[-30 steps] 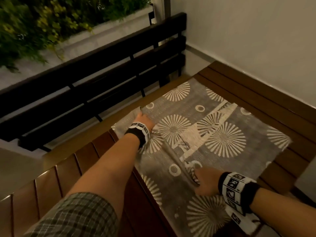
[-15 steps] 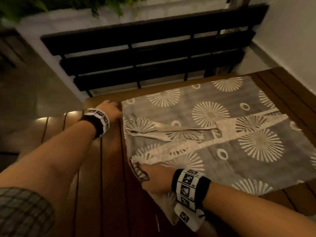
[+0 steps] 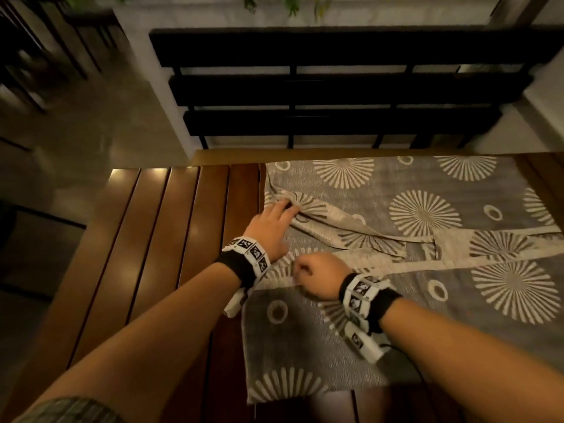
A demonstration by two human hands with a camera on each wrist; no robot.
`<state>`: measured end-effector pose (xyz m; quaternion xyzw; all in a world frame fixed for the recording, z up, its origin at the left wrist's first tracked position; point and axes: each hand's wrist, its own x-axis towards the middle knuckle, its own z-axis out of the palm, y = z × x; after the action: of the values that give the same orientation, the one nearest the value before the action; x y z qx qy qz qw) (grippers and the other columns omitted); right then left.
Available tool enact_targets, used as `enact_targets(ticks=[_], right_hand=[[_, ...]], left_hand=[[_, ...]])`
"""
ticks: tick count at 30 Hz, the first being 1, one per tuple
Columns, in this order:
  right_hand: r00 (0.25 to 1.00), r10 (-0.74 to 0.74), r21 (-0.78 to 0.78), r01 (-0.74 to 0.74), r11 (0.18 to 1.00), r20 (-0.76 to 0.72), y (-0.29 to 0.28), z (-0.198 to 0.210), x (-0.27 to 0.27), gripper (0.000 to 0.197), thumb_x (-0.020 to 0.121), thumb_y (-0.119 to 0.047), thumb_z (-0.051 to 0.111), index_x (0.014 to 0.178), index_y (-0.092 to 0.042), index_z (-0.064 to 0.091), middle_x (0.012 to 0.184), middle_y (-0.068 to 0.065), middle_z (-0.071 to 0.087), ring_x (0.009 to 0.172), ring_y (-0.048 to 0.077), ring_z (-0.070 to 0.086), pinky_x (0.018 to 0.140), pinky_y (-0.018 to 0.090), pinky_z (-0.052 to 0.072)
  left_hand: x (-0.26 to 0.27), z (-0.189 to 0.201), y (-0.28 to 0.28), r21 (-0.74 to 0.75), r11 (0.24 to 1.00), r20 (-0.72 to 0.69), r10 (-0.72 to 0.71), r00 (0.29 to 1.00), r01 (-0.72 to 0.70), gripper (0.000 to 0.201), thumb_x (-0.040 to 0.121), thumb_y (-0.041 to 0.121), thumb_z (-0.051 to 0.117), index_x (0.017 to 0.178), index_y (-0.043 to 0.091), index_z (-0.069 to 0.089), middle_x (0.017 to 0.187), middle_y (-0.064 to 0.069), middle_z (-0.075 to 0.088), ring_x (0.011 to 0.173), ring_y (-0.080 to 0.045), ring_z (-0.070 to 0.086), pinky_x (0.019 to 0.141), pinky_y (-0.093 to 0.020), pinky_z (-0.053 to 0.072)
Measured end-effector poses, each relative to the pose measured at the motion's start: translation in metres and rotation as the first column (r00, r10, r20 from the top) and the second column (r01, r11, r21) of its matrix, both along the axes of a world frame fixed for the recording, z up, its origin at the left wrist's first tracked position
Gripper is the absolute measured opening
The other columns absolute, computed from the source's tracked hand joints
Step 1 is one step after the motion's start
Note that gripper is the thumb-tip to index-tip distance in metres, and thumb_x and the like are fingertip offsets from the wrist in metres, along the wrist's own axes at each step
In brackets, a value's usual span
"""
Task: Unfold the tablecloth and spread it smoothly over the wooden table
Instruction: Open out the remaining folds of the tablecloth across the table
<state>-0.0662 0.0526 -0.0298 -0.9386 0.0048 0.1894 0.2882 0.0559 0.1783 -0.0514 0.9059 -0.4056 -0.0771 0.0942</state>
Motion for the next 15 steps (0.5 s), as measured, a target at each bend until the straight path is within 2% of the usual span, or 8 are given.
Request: enact_targets(ticks=[2, 4, 5, 7, 8, 9, 12, 15], right_hand=[[0.989, -0.119, -0.022, 0.122, 0.992, 0.091, -0.037, -0.002, 0.005, 0.017, 0.086, -0.016, 0.05, 0.089, -0.017, 0.066, 0.089, -0.004, 0.062, 0.08, 0.014, 0.056, 0.072, 0.029, 0.044], [0.965, -0.219, -0.028, 0.225, 0.974, 0.148, -0.072, -0.006, 0.012, 0.017, 0.087, -0.013, 0.052, 0.096, -0.015, 0.067, 0.094, -0.003, 0.056, 0.085, 0.016, 0.055, 0.075, 0.029, 0.044], [0.956, -0.25, -0.025, 0.257, 0.966, 0.154, -0.085, -0.008, 0.016, 0.019, 0.087, -0.013, 0.053, 0.101, -0.015, 0.066, 0.097, -0.002, 0.054, 0.09, 0.018, 0.055, 0.079, 0.031, 0.045], [0.952, -0.269, -0.033, 0.276, 0.96, 0.143, -0.101, -0.013, 0.025, 0.028, 0.087, -0.014, 0.054, 0.113, -0.015, 0.062, 0.107, 0.002, 0.053, 0.101, 0.022, 0.054, 0.087, 0.033, 0.045], [0.955, -0.259, -0.05, 0.268, 0.962, 0.144, -0.104, -0.017, 0.03, 0.034, 0.087, -0.017, 0.055, 0.12, -0.016, 0.058, 0.116, 0.004, 0.053, 0.108, 0.023, 0.053, 0.091, 0.035, 0.044], [0.96, -0.239, -0.073, 0.252, 0.965, 0.144, -0.105, -0.019, 0.034, 0.04, 0.087, -0.022, 0.056, 0.127, -0.016, 0.053, 0.124, 0.005, 0.053, 0.113, 0.024, 0.051, 0.096, 0.038, 0.044], [0.969, -0.24, -0.003, 0.241, 0.971, 0.061, -0.1, -0.03, 0.043, 0.053, 0.089, -0.034, 0.058, 0.137, -0.017, 0.043, 0.132, 0.007, 0.054, 0.116, 0.027, 0.052, 0.098, 0.044, 0.044], [0.978, -0.206, -0.014, 0.206, 0.978, -0.006, -0.092, -0.035, 0.051, 0.059, 0.09, -0.044, 0.055, 0.141, -0.021, 0.038, 0.142, 0.009, 0.046, 0.126, 0.03, 0.047, 0.103, 0.044, 0.04]], left_hand=[[0.008, 0.005, -0.008, -0.169, 0.976, 0.013, 0.14, 0.99, -0.136, 0.078, 0.074, 0.02, 0.069, 0.141, 0.027, 0.03, 0.148, -0.009, 0.028, 0.135, -0.031, 0.03, 0.108, -0.049, 0.038], [0.021, 0.007, -0.018, -0.249, 0.91, -0.151, 0.303, 0.941, -0.333, 0.074, 0.074, 0.026, 0.068, 0.14, 0.027, 0.035, 0.146, -0.008, 0.031, 0.132, -0.03, 0.033, 0.108, -0.047, 0.037], [0.029, 0.008, -0.025, -0.218, 0.871, -0.324, 0.362, 0.874, -0.441, 0.072, 0.077, 0.028, 0.066, 0.142, 0.025, 0.035, 0.146, -0.008, 0.033, 0.13, -0.03, 0.036, 0.107, -0.045, 0.038], [0.046, 0.006, -0.034, -0.109, 0.809, -0.661, 0.375, 0.65, -0.578, 0.061, 0.088, 0.026, 0.056, 0.145, 0.02, 0.036, 0.142, -0.01, 0.045, 0.112, -0.025, 0.05, 0.092, -0.034, 0.044], [0.052, 0.005, -0.036, -0.063, 0.816, -0.727, 0.357, 0.587, -0.575, 0.055, 0.092, 0.023, 0.052, 0.144, 0.018, 0.038, 0.134, -0.013, 0.053, 0.101, -0.023, 0.056, 0.082, -0.031, 0.045], [0.056, 0.005, -0.036, -0.04, 0.841, -0.728, 0.346, 0.592, -0.54, 0.052, 0.094, 0.021, 0.051, 0.144, 0.017, 0.039, 0.124, -0.015, 0.06, 0.094, -0.022, 0.059, 0.076, -0.029, 0.046], [0.062, 0.002, -0.035, -0.056, 0.866, -0.736, 0.301, 0.607, -0.497, 0.052, 0.09, 0.017, 0.057, 0.141, 0.018, 0.045, 0.108, -0.018, 0.067, 0.084, -0.022, 0.06, 0.076, -0.031, 0.048], [0.073, 0.004, -0.031, 0.054, 0.879, -0.787, 0.33, 0.522, -0.474, 0.026, 0.091, 0.007, 0.05, 0.113, 0.017, 0.058, 0.087, -0.01, 0.062, 0.068, -0.018, 0.055, 0.065, -0.029, 0.046]])
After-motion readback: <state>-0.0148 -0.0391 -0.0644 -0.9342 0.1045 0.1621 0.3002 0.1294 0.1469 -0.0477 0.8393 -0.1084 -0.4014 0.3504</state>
